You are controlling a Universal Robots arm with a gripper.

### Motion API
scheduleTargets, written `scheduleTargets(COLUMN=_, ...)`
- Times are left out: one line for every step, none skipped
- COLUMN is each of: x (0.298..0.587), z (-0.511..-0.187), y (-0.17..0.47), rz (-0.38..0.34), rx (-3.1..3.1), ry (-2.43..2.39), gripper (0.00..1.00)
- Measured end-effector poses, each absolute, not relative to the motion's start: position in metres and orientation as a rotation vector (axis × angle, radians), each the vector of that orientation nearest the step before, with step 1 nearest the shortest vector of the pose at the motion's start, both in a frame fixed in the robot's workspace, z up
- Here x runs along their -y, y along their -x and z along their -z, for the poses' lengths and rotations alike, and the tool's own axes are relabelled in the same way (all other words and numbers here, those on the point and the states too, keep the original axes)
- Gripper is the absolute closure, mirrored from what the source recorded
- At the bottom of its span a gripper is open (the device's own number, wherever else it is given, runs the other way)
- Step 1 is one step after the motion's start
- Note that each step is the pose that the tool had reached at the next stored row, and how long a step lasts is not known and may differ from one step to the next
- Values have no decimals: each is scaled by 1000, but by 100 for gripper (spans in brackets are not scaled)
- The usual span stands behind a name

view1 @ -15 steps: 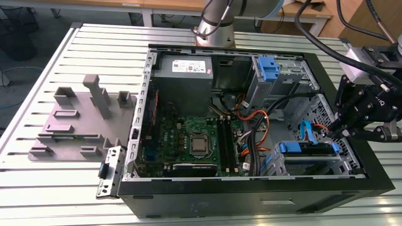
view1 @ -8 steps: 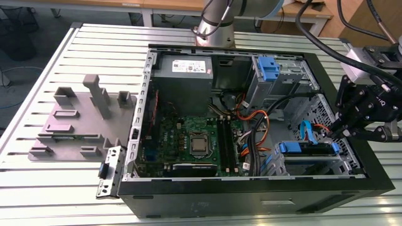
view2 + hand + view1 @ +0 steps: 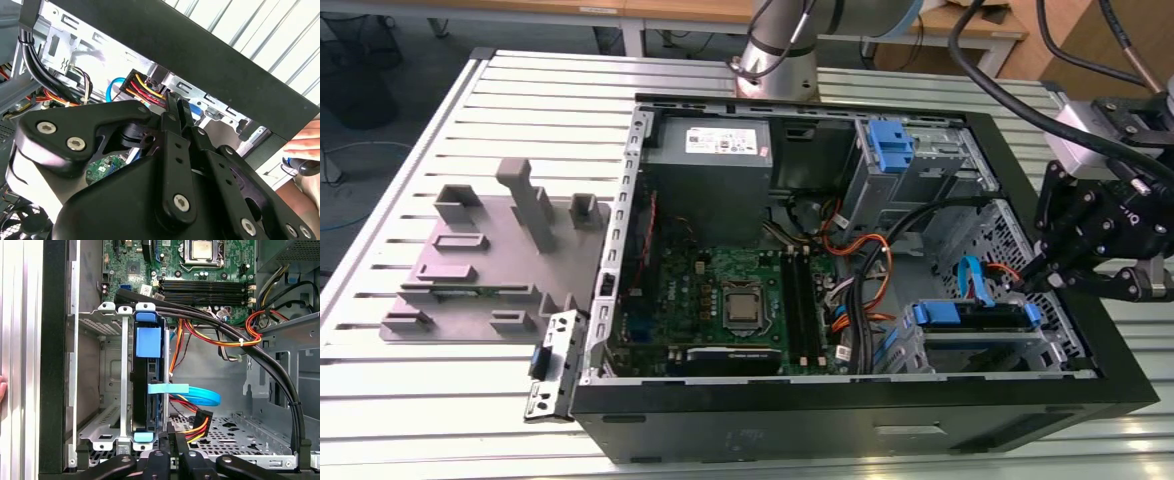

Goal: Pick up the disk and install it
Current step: 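Insert the second disk wire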

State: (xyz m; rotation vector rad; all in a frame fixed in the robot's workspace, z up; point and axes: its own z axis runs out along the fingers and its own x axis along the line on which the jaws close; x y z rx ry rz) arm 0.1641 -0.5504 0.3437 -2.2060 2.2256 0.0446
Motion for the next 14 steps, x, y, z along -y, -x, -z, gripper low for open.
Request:
scheduleTargets(x=550, z=-344, y=-164, rz=-45, rx=-2226, ry=2206, gripper=84)
scheduleTargets(x=550, z=-344, y=-164, rz=-45, rx=-2226, ry=2206, gripper=84)
scheduleTargets(x=550, z=-344, y=-164, rz=-45, rx=-2226, ry=2206, gripper=84)
scheduleTargets(x=550, z=-344, y=-164, rz=-45, rx=-2226, ry=2206, gripper=84)
scheduleTargets(x=550, z=-344, y=-164, rz=-45, rx=-2226, ry=2206, gripper=84)
scheduleTargets(x=550, z=-344, y=-164, rz=-45, rx=-2226, ry=2206, gripper=84)
scheduleTargets(x=550, z=-344, y=-164, rz=-45, rx=-2226, ry=2206, gripper=84)
scheduleTargets(x=550, z=-344, y=-164, rz=-45, rx=-2226, ry=2206, gripper=84)
scheduleTargets(x=550, z=-344, y=-164, rz=-45, rx=-2225, ry=2206, gripper=84)
scheduleTargets(x=550, z=-344, y=-162, rz=-45, rx=-2225, ry=2206, gripper=84)
scheduleTargets(x=550, z=-344, y=-160, rz=-44, rx=-2225, ry=2206, gripper=84)
scheduleTargets(x=550, z=-344, y=-157, rz=-44, rx=-2225, ry=2206, gripper=84)
scheduleTargets(x=550, z=-344, y=-155, rz=-43, rx=-2225, ry=2205, gripper=84)
scheduleTargets(x=550, z=-344, y=-153, rz=-43, rx=-2225, ry=2205, gripper=84)
